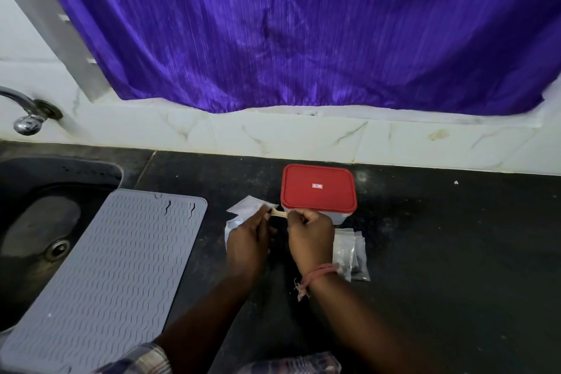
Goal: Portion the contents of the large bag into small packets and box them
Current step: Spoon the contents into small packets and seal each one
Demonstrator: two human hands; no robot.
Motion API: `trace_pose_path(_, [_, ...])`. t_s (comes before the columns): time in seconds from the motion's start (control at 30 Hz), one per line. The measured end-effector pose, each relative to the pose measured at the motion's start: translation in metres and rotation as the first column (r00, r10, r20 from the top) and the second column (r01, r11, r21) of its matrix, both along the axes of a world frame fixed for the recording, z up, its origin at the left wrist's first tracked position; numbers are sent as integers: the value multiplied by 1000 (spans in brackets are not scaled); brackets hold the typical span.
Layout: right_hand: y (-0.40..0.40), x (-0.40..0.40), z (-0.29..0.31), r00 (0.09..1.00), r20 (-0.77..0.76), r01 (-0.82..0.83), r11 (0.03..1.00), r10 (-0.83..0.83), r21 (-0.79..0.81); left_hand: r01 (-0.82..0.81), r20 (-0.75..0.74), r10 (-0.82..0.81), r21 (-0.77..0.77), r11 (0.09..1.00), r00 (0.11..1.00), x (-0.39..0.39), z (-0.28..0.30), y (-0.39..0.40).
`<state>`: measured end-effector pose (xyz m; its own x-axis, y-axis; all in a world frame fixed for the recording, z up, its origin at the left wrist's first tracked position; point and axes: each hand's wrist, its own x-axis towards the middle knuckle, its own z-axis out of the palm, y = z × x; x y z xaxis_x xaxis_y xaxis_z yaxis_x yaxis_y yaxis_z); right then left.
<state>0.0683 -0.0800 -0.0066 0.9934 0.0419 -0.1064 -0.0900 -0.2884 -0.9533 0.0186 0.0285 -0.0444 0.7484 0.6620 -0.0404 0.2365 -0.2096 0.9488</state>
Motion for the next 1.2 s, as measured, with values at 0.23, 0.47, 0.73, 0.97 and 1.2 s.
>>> trace_pose_path(0.23, [-5, -13, -7, 669, 466, -212, 750, 578, -626, -81, 63, 80, 4, 997, 995, 2, 3, 0])
trace_pose_path(0.47, [-11, -3, -14, 526, 592, -90, 732, 611, -675, -270, 25, 286, -261, 927, 958, -2, 5, 11])
trace_pose_path(0.73, [-9, -10, -9, 892, 435, -88, 992, 121, -95, -352, 10, 374, -315, 882, 927, -14, 11, 27])
trace_pose_path(0.97, [-3, -12, -38, 842, 372, -212, 873, 392, -440, -470, -58, 486, -374, 800, 872, -25, 12, 46])
trace_pose_path(1.2, [15, -8, -45, 582, 300, -228, 505, 756, -833, -215, -365, 151, -142, 966, 919, -3, 3, 43])
